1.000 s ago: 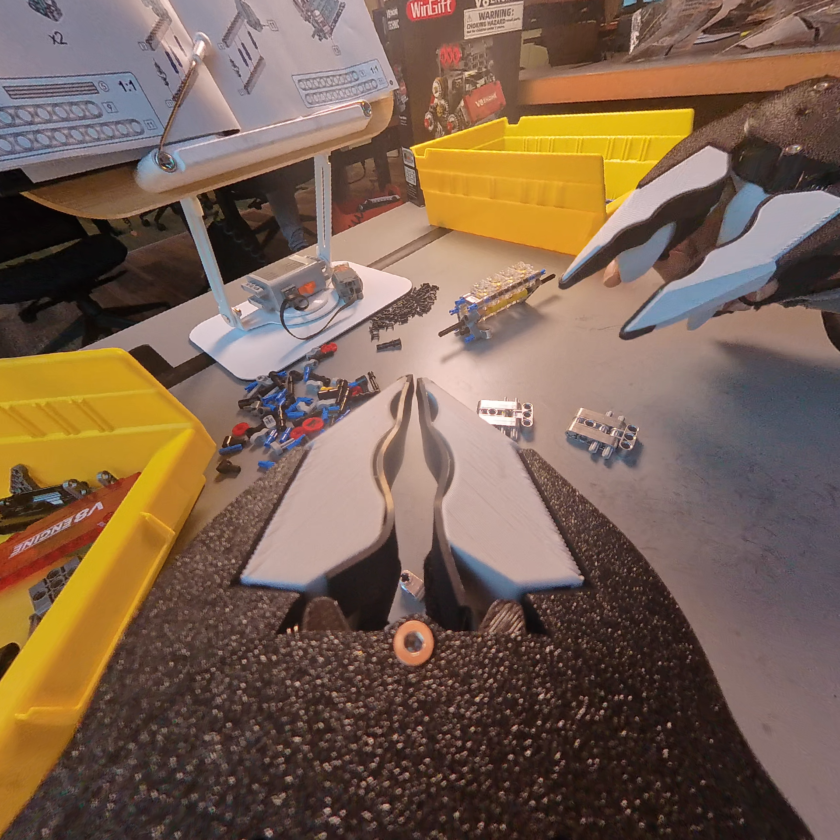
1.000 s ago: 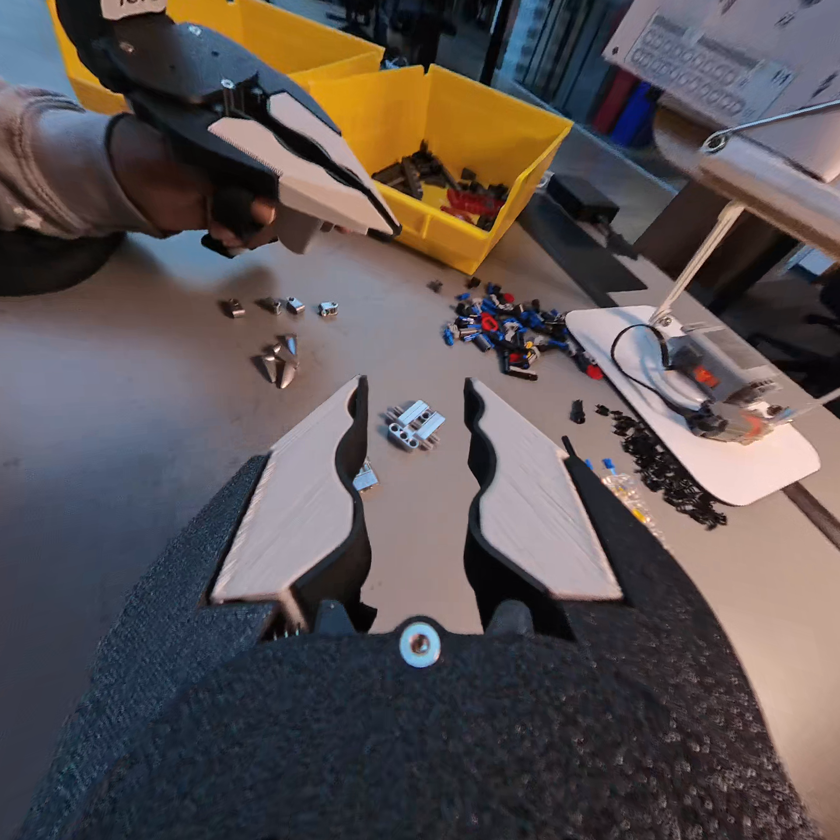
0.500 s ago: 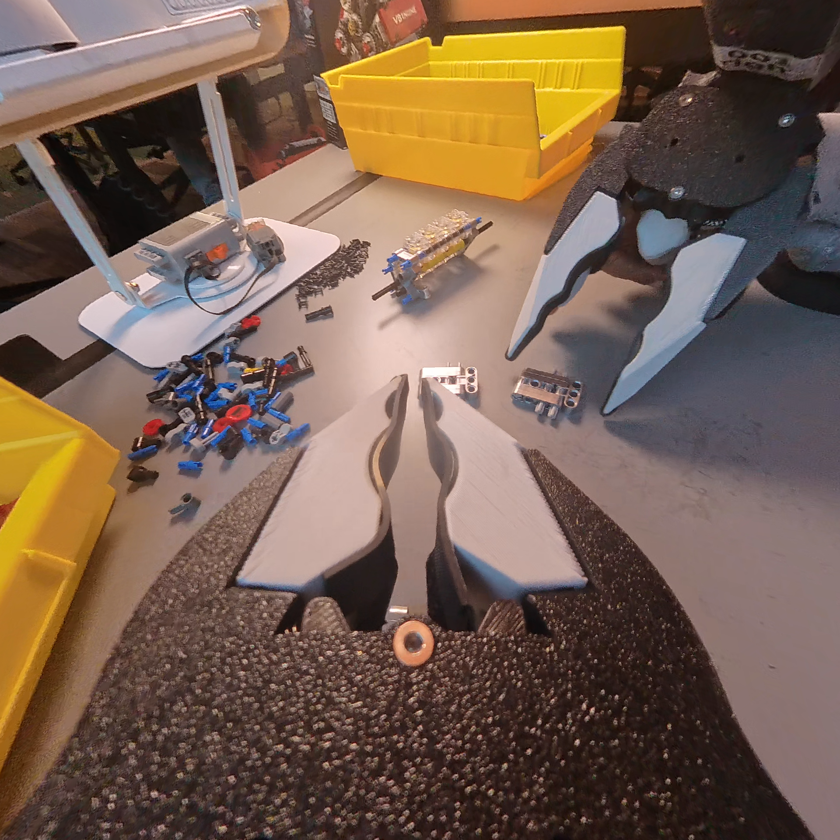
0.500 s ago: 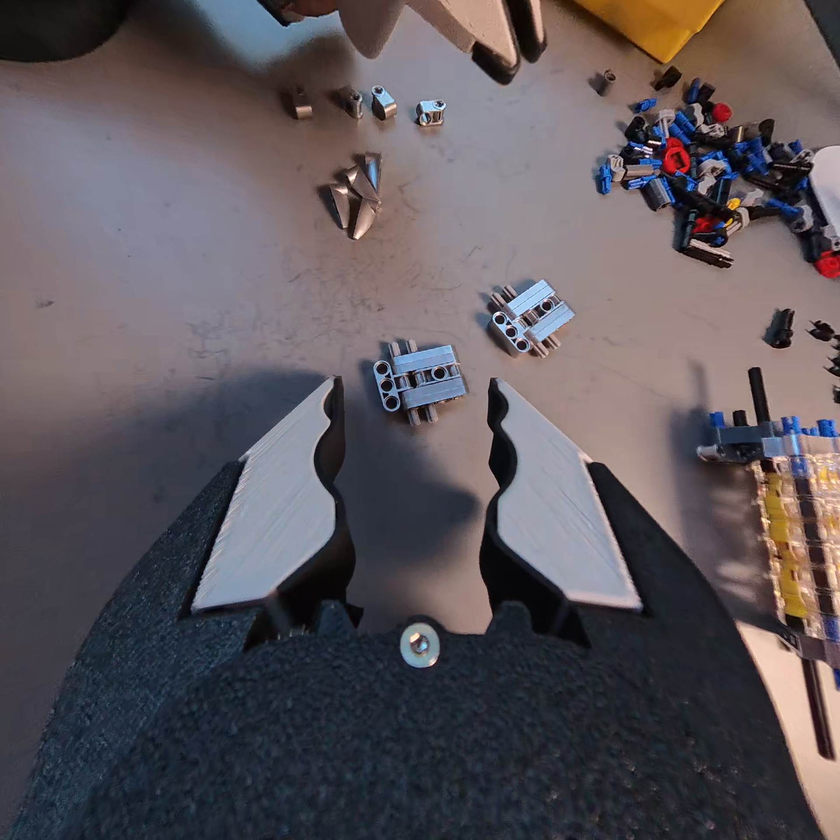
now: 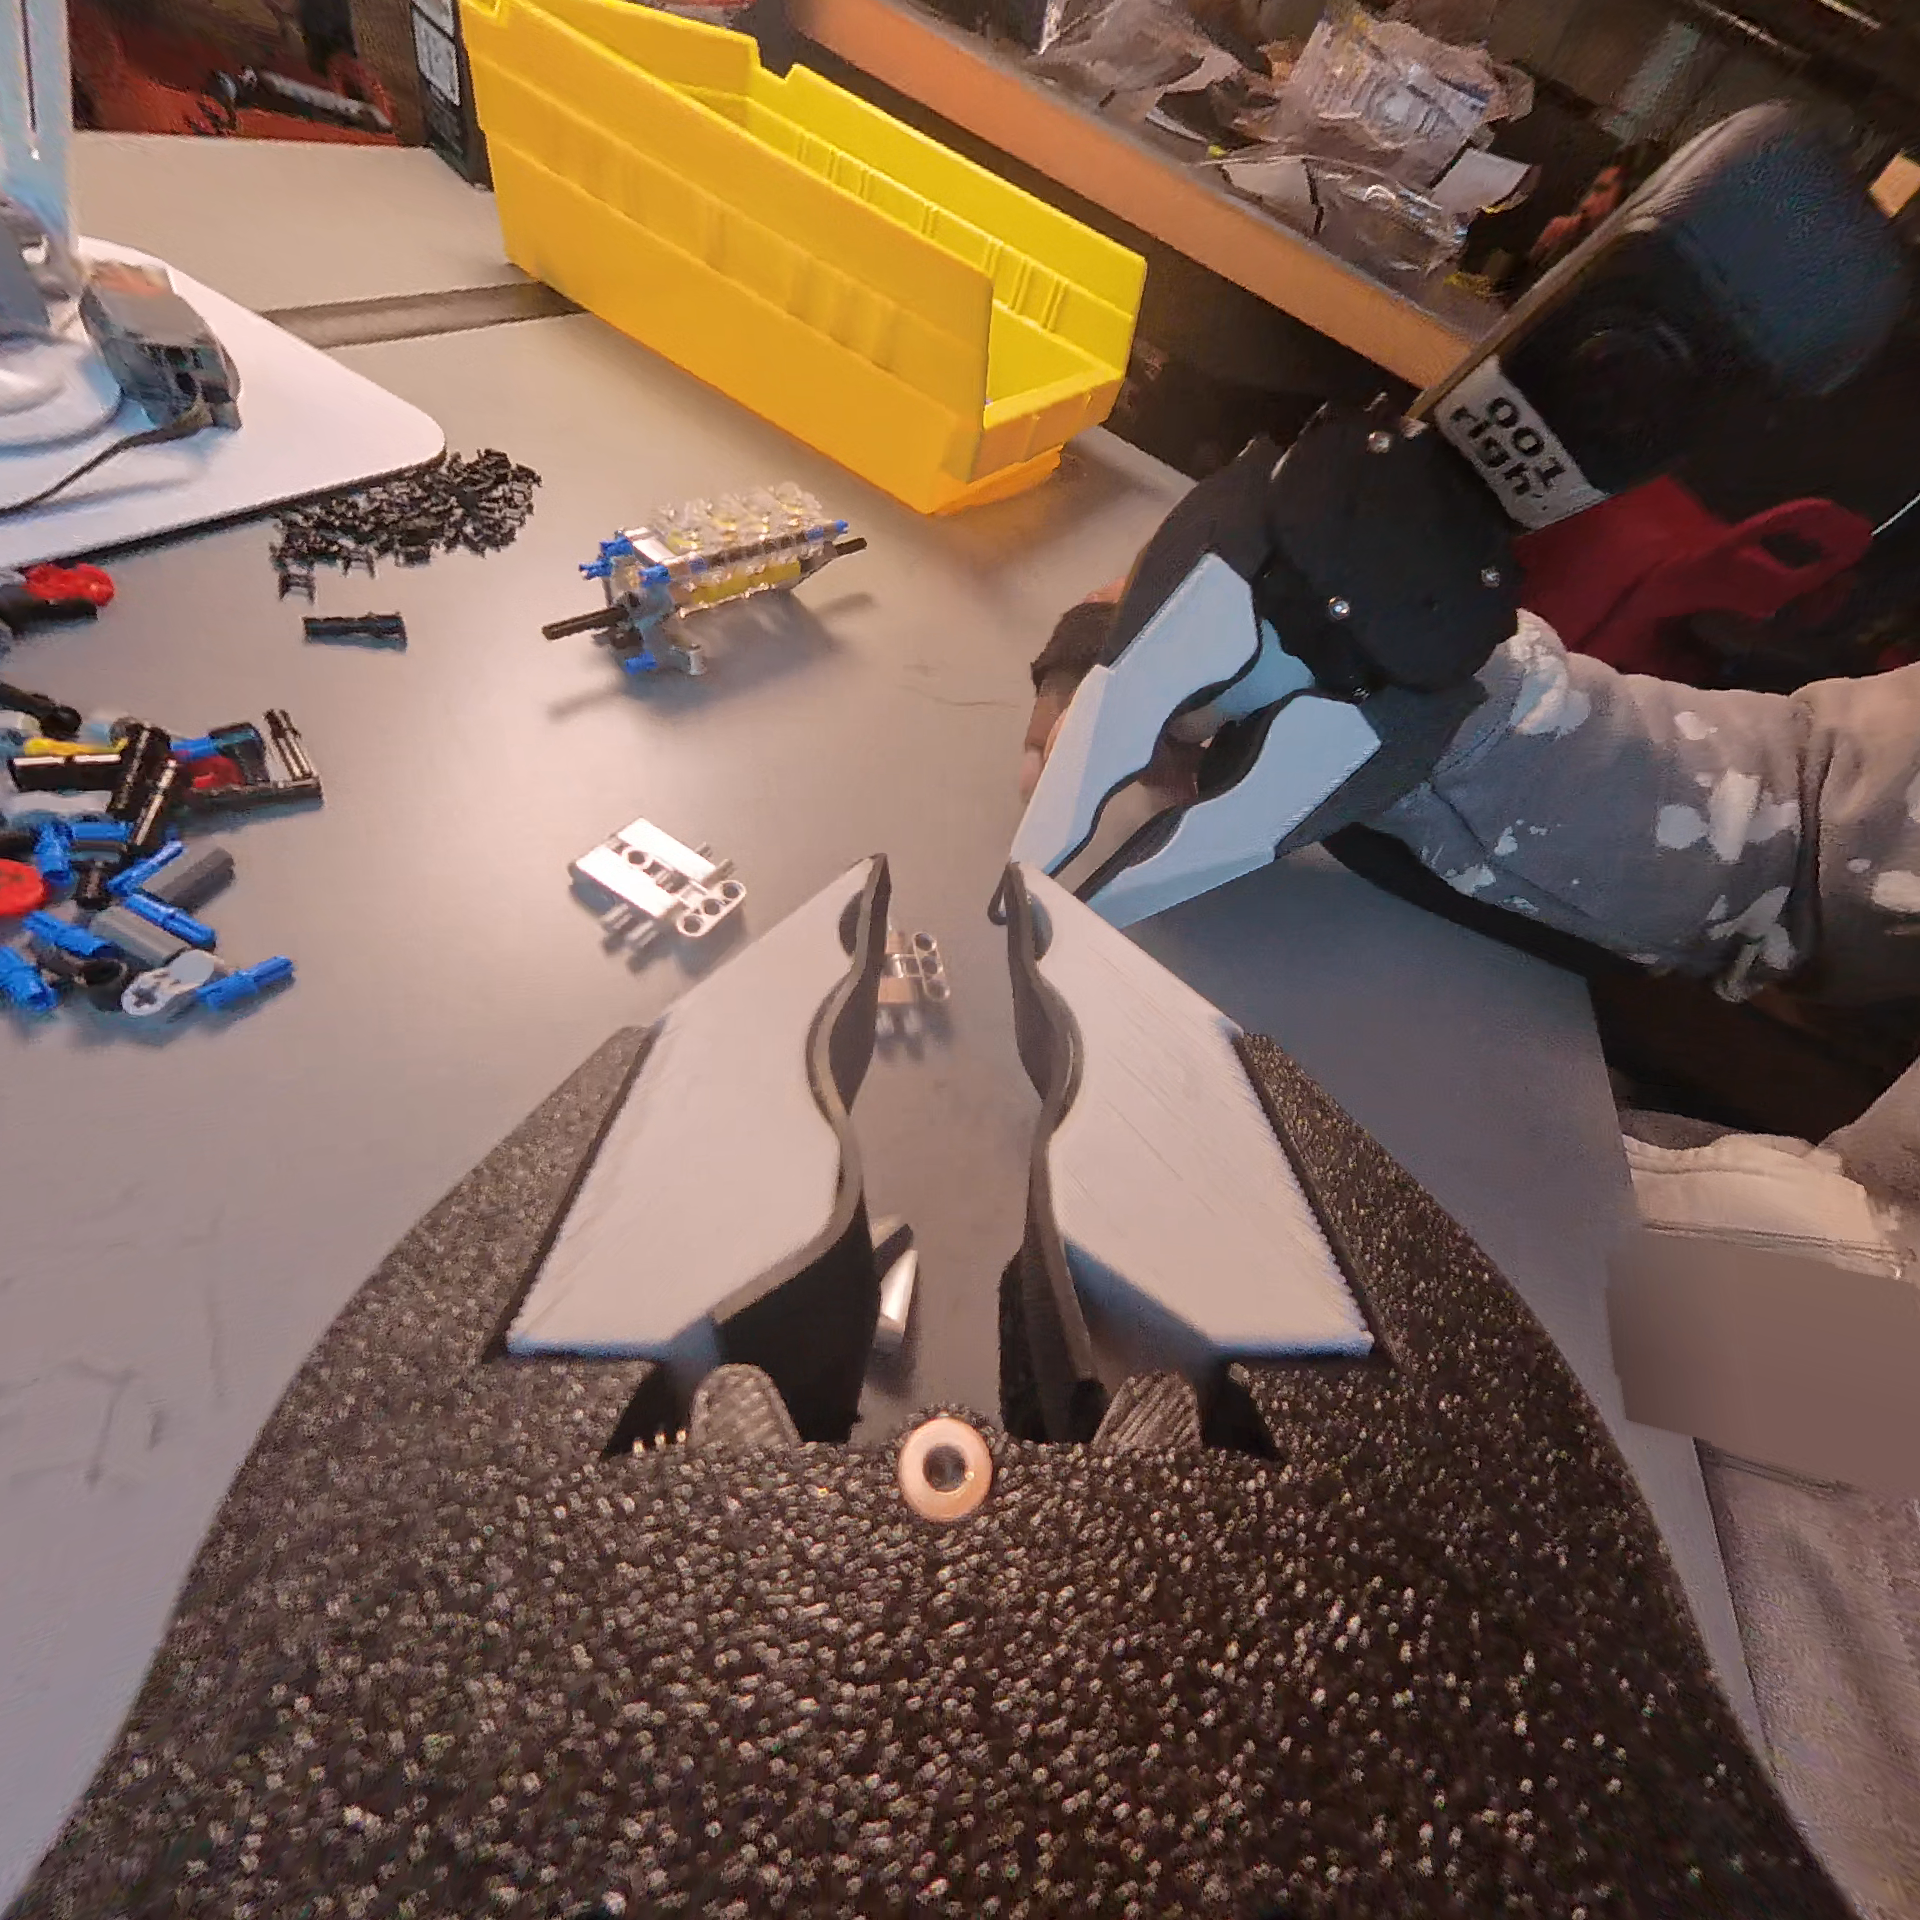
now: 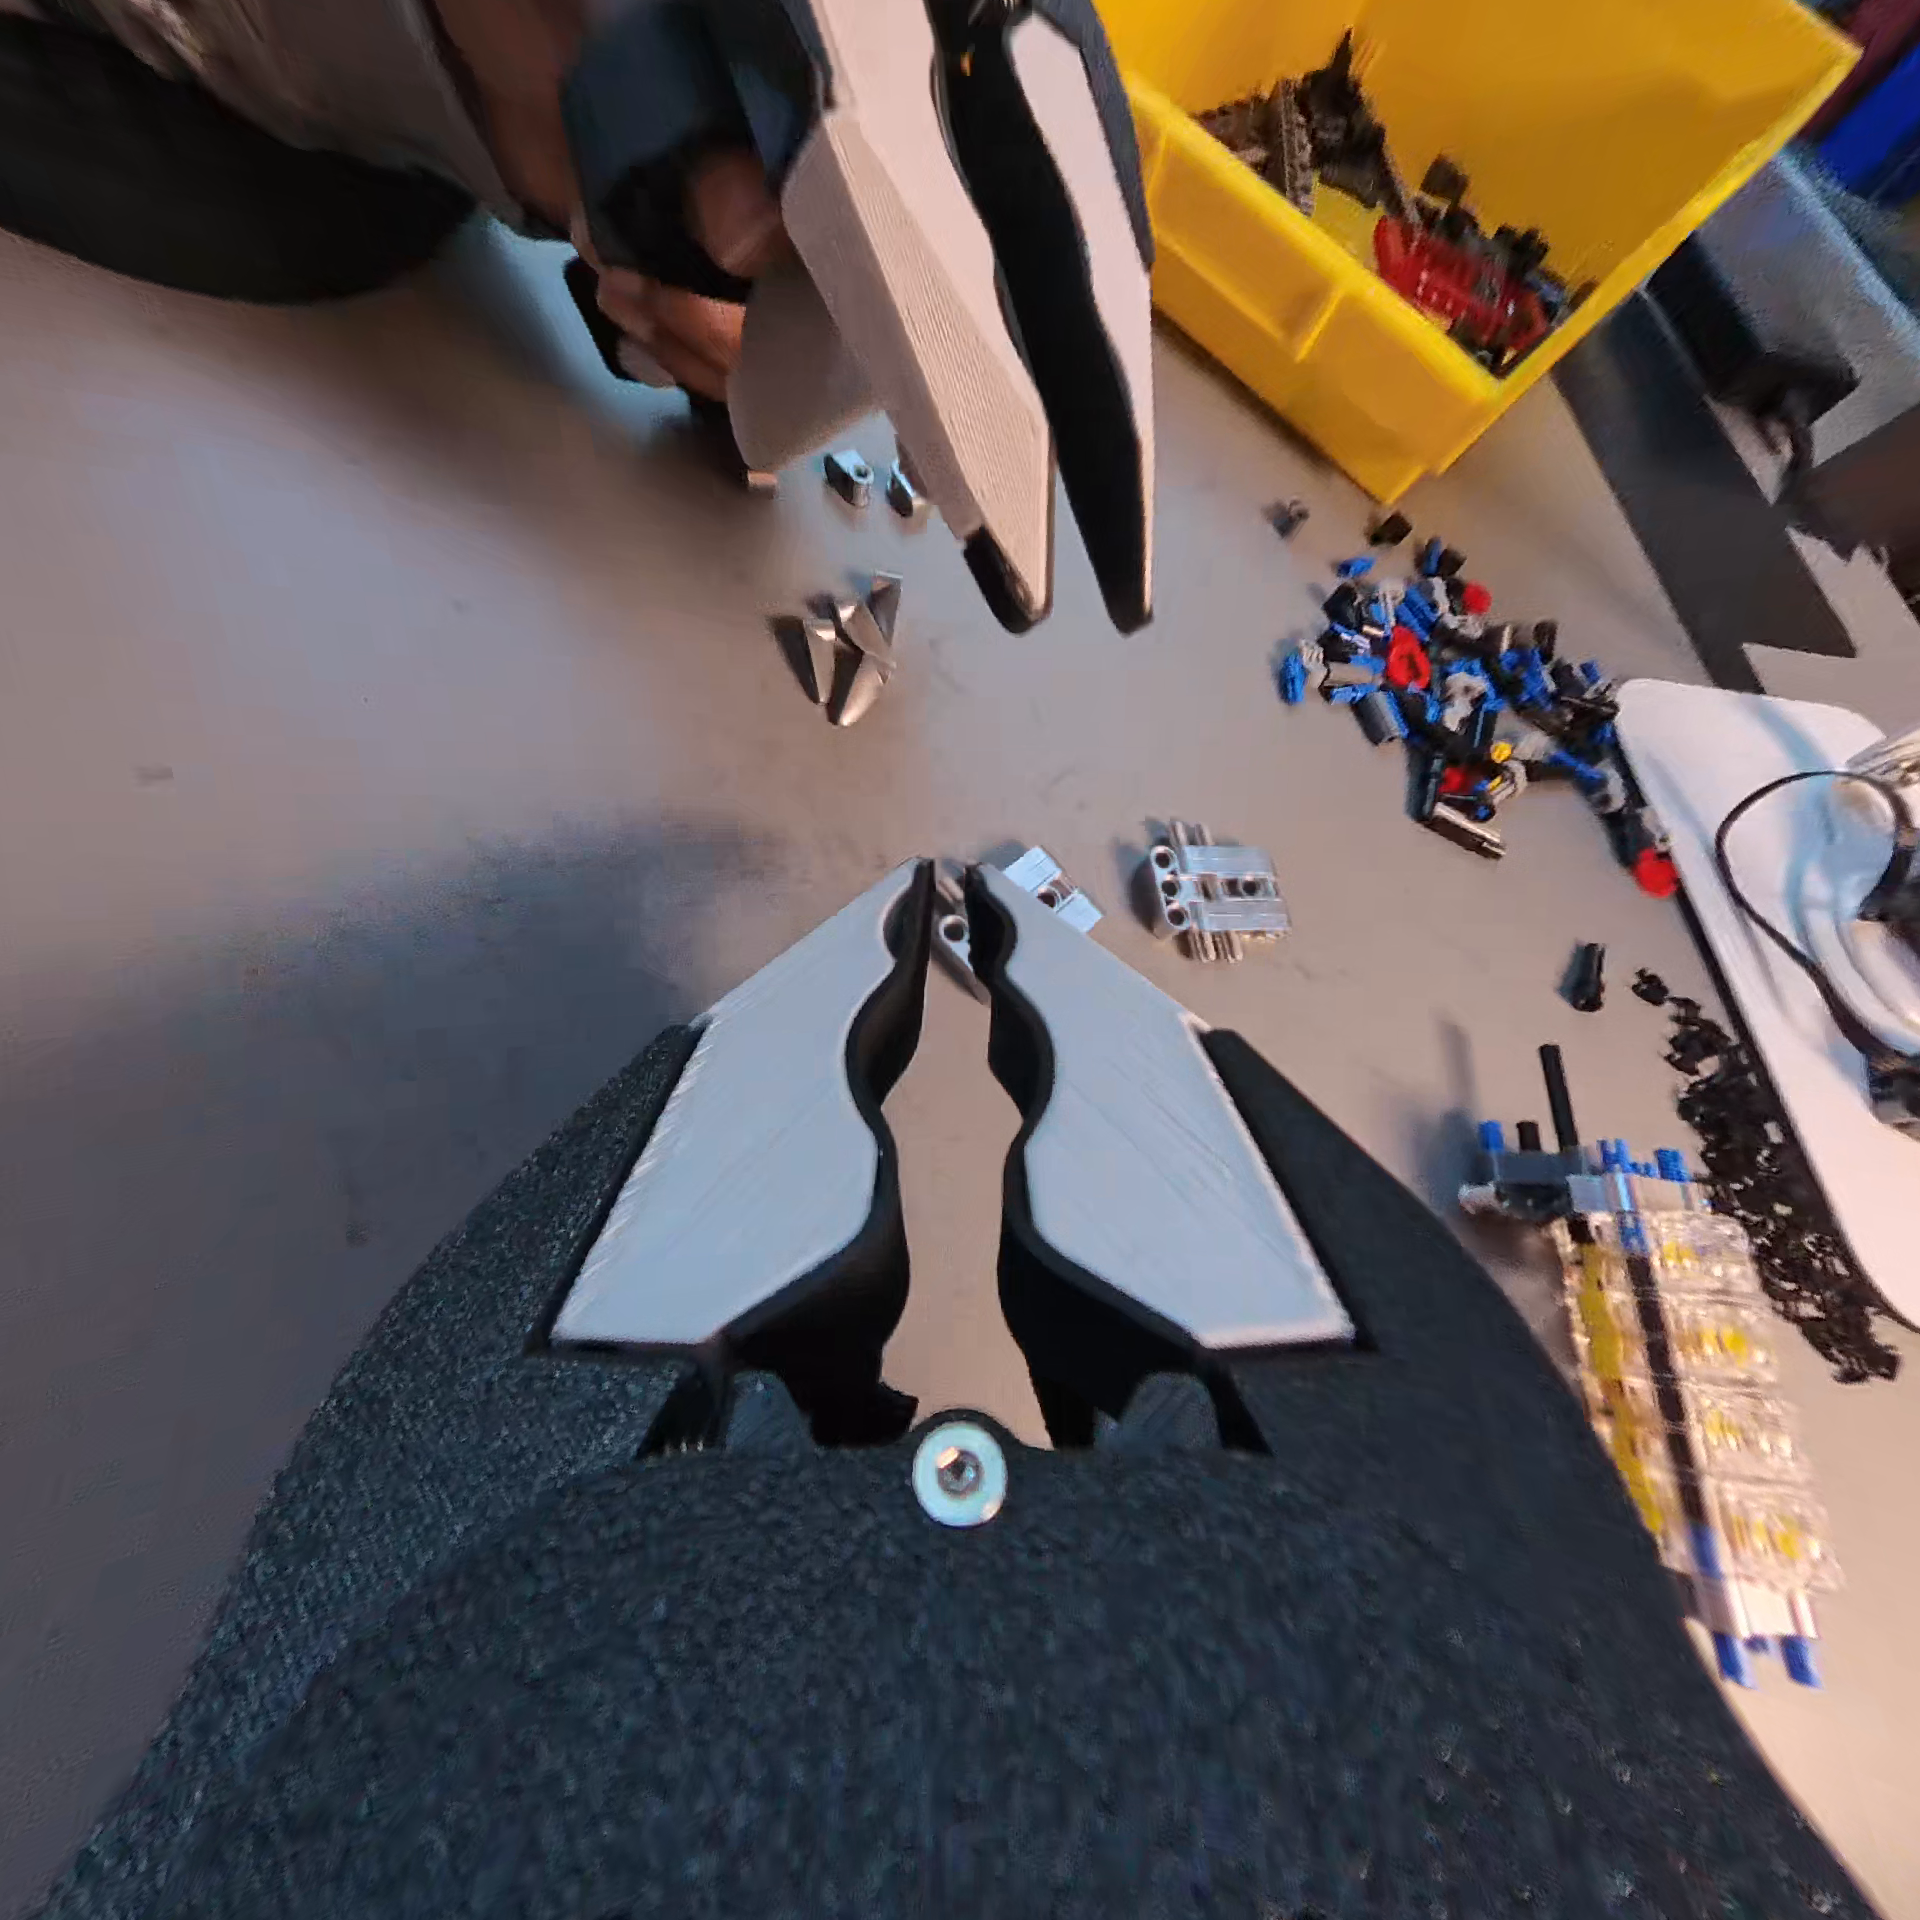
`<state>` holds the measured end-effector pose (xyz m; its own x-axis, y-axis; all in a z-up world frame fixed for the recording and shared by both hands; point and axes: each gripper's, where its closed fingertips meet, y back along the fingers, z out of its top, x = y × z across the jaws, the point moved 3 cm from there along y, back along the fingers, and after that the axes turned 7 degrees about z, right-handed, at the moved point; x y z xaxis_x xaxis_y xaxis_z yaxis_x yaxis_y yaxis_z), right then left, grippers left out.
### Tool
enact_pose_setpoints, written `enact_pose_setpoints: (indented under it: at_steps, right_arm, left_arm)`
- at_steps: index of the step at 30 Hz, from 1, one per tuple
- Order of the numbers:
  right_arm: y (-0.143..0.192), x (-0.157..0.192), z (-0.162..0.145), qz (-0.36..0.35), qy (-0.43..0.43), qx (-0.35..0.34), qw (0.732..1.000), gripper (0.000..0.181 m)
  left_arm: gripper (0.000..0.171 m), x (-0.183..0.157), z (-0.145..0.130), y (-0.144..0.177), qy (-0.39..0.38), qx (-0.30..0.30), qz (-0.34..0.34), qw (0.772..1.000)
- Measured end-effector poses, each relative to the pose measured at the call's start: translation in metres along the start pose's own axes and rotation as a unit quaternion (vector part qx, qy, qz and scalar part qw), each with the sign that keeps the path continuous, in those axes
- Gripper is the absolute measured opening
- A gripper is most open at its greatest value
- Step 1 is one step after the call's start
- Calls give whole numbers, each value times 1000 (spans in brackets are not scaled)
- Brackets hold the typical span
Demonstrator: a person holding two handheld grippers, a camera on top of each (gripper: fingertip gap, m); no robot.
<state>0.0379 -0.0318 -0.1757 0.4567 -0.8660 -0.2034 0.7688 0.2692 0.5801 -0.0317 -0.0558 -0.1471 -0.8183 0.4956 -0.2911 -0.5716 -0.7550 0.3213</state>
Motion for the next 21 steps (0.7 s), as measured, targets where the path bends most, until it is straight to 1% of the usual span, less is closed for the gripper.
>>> enact_pose_setpoints:
  at_steps: [3, 6, 9, 12, 14, 17, 21]
  right_arm:
    - [-2, 0, -3, -11, 3, 16, 1000, 7]
    - [-3, -5, -13, -15, -13, 33, 999, 15]
    - [-3, -11, -18, -22, -45, 35, 998, 25]
    - [-3, -12, -22, -20, -73, 48, 996, 35]
    - [-6, -12, -25, -18, -94, 63, 993, 45]
    - [-11, -9, -26, -16, -112, 72, 991, 46]
    - [-14, -10, -24, -19, -139, 66, 988, 45]
  left_arm:
    - [22, 8, -7, -2, 15, 24, 13, 1000]
    - [22, 10, -8, -1, 5, 30, 25, 999]
    - [22, 15, -14, 0, -45, 51, 61, 996]
    - [22, 20, -24, -2, -110, 80, 104, 985]
    - [22, 19, -26, -5, -133, 89, 111, 981]
    - [22, 16, -29, -8, -139, 93, 107, 980]
    - [22, 17, -29, -7, -138, 93, 108, 980]
